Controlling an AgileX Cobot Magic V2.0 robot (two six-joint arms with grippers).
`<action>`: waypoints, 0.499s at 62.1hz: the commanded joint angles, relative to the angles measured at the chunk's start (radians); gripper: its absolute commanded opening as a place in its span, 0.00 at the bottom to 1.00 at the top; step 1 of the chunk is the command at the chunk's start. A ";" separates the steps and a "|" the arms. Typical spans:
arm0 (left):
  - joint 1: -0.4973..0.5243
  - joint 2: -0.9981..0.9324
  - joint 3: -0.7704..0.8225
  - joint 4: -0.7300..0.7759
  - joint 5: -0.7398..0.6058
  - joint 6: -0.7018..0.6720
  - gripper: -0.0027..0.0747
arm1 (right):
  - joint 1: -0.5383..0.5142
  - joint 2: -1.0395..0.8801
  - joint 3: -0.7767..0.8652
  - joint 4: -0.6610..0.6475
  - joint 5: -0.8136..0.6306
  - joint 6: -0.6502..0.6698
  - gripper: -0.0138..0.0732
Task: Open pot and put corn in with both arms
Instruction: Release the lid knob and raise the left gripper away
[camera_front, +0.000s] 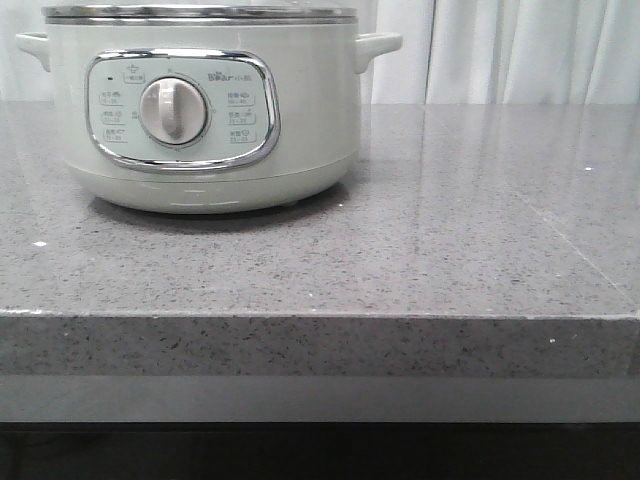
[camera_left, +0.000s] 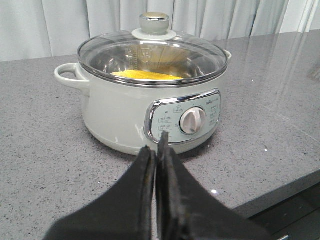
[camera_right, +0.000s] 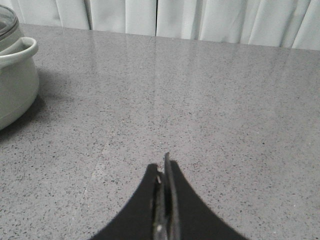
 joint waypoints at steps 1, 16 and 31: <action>-0.002 0.010 -0.024 -0.015 -0.084 -0.002 0.01 | -0.008 0.001 -0.025 0.000 -0.079 -0.007 0.09; -0.002 0.010 -0.023 -0.015 -0.091 -0.002 0.01 | -0.008 0.001 -0.025 0.000 -0.079 -0.007 0.09; 0.103 -0.069 0.072 0.027 -0.177 -0.002 0.01 | -0.008 0.001 -0.025 0.000 -0.078 -0.007 0.09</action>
